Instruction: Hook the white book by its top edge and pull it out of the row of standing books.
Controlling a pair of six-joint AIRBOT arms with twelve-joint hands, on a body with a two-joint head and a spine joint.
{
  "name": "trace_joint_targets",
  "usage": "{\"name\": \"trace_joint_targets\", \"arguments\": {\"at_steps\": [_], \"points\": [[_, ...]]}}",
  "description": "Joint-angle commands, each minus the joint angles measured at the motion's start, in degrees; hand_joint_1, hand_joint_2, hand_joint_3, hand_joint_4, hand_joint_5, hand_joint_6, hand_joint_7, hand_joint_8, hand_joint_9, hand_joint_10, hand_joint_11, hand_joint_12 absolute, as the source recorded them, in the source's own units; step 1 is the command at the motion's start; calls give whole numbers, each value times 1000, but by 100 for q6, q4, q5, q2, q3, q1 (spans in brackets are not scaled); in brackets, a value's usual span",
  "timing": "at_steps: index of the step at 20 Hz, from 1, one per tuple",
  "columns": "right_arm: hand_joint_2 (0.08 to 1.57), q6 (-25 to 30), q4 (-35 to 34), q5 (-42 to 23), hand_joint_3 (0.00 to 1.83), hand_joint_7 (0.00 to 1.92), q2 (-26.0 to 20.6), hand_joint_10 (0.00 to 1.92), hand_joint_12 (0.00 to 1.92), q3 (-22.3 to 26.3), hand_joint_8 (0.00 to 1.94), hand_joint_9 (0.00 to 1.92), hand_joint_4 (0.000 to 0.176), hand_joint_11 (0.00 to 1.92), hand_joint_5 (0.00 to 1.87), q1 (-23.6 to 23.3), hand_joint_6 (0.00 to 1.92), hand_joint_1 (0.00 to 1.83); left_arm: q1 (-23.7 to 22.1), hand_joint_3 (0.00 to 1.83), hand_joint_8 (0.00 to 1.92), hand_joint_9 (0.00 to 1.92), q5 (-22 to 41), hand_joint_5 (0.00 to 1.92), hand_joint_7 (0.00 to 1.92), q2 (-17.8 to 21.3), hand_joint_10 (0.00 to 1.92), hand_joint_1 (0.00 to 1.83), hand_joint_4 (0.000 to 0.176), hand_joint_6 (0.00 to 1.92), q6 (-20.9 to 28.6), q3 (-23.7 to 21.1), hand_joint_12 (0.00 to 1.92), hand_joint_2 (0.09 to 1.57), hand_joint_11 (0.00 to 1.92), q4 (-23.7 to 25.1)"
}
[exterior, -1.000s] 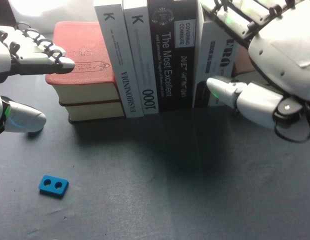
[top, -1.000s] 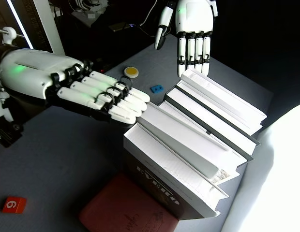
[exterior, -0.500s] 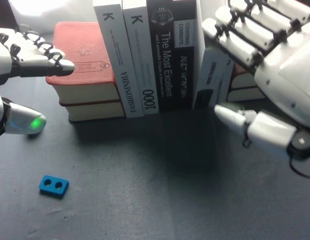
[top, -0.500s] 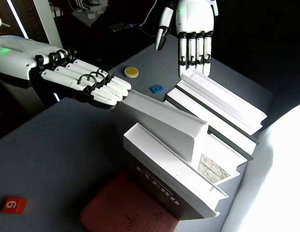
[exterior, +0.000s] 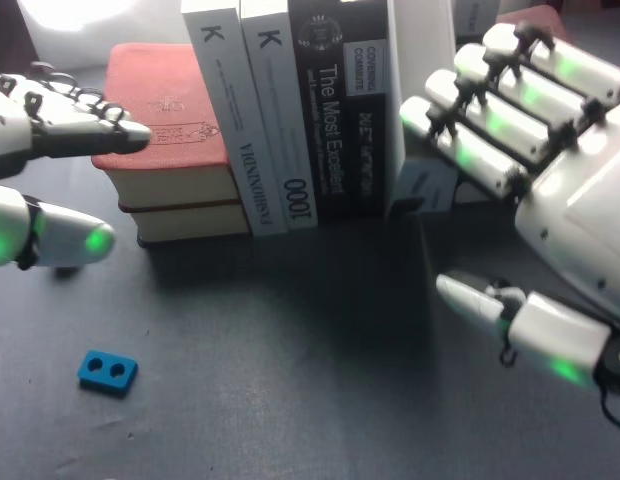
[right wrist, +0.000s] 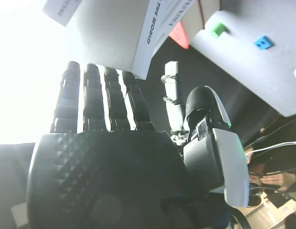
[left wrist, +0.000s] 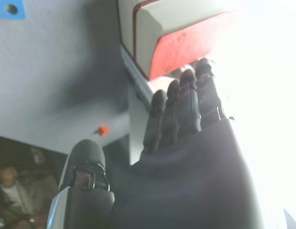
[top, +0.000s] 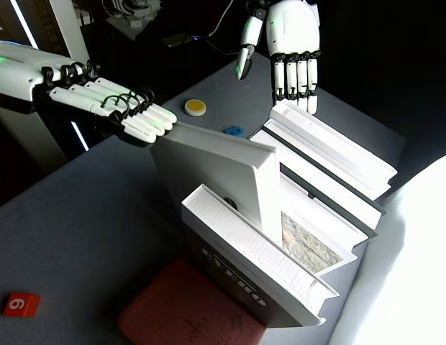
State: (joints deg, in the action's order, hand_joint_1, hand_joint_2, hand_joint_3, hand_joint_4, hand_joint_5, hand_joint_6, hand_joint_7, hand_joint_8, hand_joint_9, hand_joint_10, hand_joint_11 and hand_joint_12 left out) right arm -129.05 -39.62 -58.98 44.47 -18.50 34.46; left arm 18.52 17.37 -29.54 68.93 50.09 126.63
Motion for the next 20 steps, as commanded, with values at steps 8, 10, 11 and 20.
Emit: {"name": "trace_joint_targets", "arguments": {"at_steps": [8,10,11,20], "points": [[1318,-88,142,-162,0,78,-9,3,169,38,1,49,0,0,120,217,2,0,219,0,3,24,-842,41,30,82,3,0,0,0,-4,-251,12,1297,16,-329],[1314,-87,142,-115,0,84,-5,3,127,38,3,48,0,0,126,250,4,0,220,0,9,39,-845,53,47,73,8,0,0,5,-4,-254,19,1299,31,-329],[1317,-87,142,-105,0,74,-5,4,85,37,2,36,0,0,122,270,2,0,220,0,11,48,-843,68,58,58,10,0,0,10,-4,-252,25,1299,40,-329],[1322,-86,142,-53,0,81,50,5,121,37,2,45,0,0,123,555,5,0,162,0,4,39,-536,61,48,38,5,0,0,5,-88,-333,25,1297,27,-332]]}}
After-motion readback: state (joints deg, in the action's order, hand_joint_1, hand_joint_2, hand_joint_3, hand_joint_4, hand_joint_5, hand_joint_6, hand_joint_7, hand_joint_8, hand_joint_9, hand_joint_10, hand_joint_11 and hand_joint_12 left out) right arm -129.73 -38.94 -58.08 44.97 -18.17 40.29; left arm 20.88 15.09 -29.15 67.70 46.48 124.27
